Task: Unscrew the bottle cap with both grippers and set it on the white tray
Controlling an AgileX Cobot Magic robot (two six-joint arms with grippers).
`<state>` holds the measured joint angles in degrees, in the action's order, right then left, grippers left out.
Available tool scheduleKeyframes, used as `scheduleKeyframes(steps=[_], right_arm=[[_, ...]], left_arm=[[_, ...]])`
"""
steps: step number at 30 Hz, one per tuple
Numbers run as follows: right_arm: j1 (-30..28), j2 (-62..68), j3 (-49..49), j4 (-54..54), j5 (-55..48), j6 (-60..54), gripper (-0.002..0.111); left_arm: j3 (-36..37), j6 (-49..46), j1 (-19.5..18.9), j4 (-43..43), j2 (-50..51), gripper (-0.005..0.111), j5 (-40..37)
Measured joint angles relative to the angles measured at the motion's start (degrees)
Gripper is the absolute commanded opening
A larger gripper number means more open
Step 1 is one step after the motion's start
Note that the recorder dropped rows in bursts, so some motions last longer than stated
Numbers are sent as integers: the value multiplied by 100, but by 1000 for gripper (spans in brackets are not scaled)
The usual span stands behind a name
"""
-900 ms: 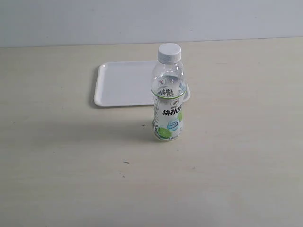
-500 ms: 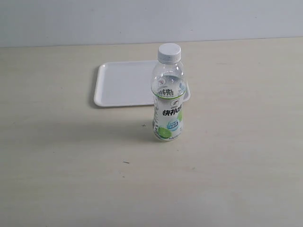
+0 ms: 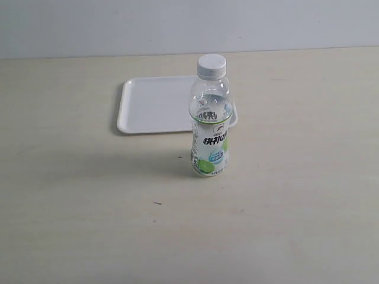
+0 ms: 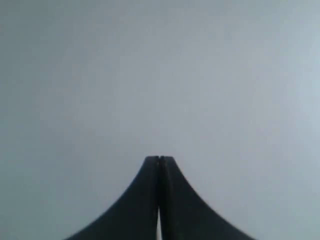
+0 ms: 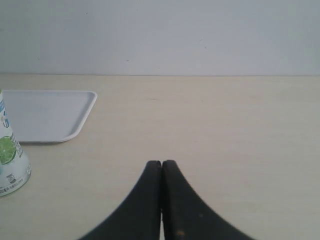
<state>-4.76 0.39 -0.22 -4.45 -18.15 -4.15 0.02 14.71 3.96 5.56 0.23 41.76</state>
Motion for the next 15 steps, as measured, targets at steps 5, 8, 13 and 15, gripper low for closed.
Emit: scheduleKeyframes(steps=[5,8,13,15], right_arm=[[0,0,0,0,0,0,0],[0,0,0,0,0,0,0],[0,0,0,0,0,0,0],[0,0,0,0,0,0,0]], left_arm=[[-1181,7,0,30,1138,0,500],[-1659,-101,0,312,2188,0,514],[-2171,312,0,1309,4860,0,507],[-2368,510,0,1830,6212,0,670]])
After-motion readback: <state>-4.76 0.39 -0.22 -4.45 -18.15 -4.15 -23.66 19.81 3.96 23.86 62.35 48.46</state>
